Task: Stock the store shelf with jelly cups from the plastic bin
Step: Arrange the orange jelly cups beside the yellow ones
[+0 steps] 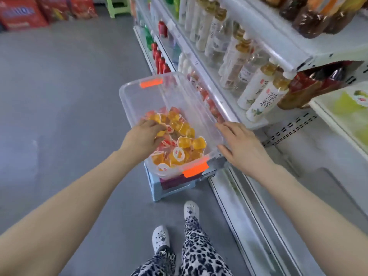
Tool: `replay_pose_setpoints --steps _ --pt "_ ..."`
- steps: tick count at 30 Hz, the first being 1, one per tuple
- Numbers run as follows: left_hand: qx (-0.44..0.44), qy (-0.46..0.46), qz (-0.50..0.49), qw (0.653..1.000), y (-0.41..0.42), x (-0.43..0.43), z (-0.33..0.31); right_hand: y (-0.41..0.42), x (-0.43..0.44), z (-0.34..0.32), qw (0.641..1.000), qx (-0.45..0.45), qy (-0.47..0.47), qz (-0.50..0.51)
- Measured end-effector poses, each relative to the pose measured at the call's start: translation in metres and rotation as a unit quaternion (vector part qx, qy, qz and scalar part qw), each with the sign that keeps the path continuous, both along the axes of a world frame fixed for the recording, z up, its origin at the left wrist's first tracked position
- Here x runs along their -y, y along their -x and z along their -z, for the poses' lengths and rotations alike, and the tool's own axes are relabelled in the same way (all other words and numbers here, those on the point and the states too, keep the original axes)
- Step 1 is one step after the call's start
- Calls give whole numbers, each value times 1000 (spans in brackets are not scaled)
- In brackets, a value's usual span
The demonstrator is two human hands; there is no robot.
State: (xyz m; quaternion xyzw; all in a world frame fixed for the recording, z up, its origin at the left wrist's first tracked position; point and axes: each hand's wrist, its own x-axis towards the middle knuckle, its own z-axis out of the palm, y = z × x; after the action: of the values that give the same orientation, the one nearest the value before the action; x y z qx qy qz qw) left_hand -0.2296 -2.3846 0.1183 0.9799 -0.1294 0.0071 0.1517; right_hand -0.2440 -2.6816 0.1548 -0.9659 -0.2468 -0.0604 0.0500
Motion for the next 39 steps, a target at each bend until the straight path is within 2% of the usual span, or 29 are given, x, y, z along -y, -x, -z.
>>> replay_pose_setpoints --steps 4,9,15,20,23,27,33,39 --pt "-15 -19 -23 999 -9 -13 34 -40 -31 34 992 -108 28 -55" --pt "8 -17 -43 999 -20 -11 52 -86 -75 81 957 -265 70 -93" --pt "17 -10 -54 998 -21 -14 60 -111 -116 127 902 -351 179 -178" --pt "-4 -62 -56 996 -24 -10 62 -120 -118 137 894 -395 143 -155" --pt "-34 -82 -59 994 -40 0 57 -131 -114 126 909 -393 102 -96" --pt "-108 -100 -108 983 -88 15 67 -155 -100 111 947 -280 104 -119" --pt "-188 -146 -142 961 -154 8 114 -165 -86 126 946 -231 173 -150" --pt "-230 -127 -191 946 -177 -3 150 -170 -88 135 953 -242 130 -131"
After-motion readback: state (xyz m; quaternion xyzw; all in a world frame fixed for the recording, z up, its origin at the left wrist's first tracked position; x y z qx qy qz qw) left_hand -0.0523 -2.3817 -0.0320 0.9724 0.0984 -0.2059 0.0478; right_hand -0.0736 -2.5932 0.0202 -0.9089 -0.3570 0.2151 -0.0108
